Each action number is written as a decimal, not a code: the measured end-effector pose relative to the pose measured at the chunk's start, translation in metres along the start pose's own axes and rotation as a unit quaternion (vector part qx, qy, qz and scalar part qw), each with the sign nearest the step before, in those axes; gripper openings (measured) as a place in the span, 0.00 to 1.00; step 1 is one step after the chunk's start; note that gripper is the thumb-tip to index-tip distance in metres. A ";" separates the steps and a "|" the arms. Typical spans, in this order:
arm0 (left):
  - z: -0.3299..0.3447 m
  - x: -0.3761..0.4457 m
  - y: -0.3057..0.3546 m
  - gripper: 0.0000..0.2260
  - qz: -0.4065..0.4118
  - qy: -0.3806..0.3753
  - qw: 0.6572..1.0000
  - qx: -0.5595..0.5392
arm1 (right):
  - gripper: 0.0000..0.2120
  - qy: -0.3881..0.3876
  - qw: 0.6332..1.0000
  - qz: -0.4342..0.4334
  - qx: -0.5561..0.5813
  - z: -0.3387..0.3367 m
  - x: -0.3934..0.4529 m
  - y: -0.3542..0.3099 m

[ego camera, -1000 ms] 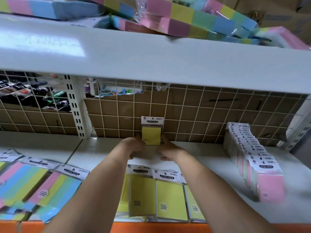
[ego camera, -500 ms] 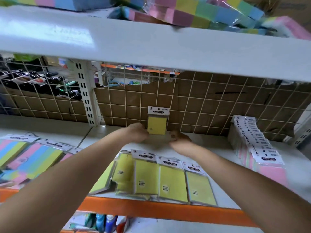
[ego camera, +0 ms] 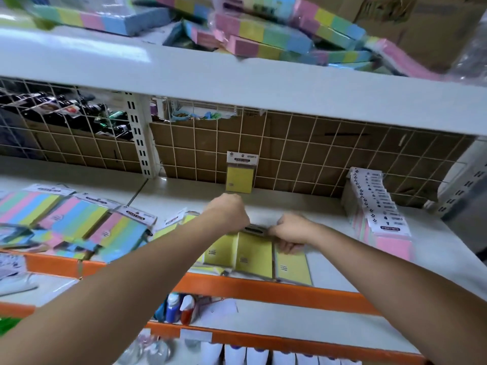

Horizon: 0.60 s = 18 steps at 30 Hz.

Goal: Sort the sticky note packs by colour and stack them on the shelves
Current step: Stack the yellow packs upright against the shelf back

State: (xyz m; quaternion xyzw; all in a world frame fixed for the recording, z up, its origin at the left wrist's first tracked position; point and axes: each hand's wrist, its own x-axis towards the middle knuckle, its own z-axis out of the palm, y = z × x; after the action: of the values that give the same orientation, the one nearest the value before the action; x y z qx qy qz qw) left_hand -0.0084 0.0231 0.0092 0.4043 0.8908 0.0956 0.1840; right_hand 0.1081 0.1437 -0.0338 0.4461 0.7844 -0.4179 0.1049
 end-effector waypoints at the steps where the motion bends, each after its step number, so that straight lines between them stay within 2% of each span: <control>1: 0.005 -0.004 0.002 0.07 -0.005 0.000 1.000 0.004 | 0.14 -0.015 1.000 0.015 0.022 0.003 -0.005 -0.001; 3: 0.011 -0.011 0.005 0.04 -0.014 0.004 1.000 0.014 | 0.14 -0.025 0.999 0.030 0.026 0.006 -0.013 -0.004; 5: 0.014 -0.015 0.008 0.11 -0.020 0.005 1.000 0.015 | 0.15 -0.024 0.999 0.037 0.005 0.007 -0.021 -0.010; 7: 0.016 -0.016 0.010 0.13 -0.016 0.003 1.000 0.004 | 0.16 -0.028 0.998 0.048 0.007 0.008 -0.026 -0.016; 12: 0.018 -0.014 0.012 0.08 -0.033 -0.028 0.997 -0.066 | 0.19 -0.047 0.995 0.077 0.043 0.011 -0.031 -0.021; 14: 0.017 -0.014 0.010 0.06 -0.047 -0.023 0.994 -0.095 | 0.16 -0.052 0.993 0.088 0.059 0.011 -0.031 -0.021; 18: 0.014 -0.010 0.008 0.12 -0.058 -0.005 0.989 -0.136 | 0.10 -0.046 0.992 0.092 0.076 0.006 -0.024 -0.024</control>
State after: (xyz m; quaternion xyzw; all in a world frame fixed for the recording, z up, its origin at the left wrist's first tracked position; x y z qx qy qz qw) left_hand 0.0090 0.0210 0.0017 0.3239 0.8905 0.2032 0.2466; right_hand 0.1022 0.1185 -0.0109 0.5034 0.7002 -0.4850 0.1451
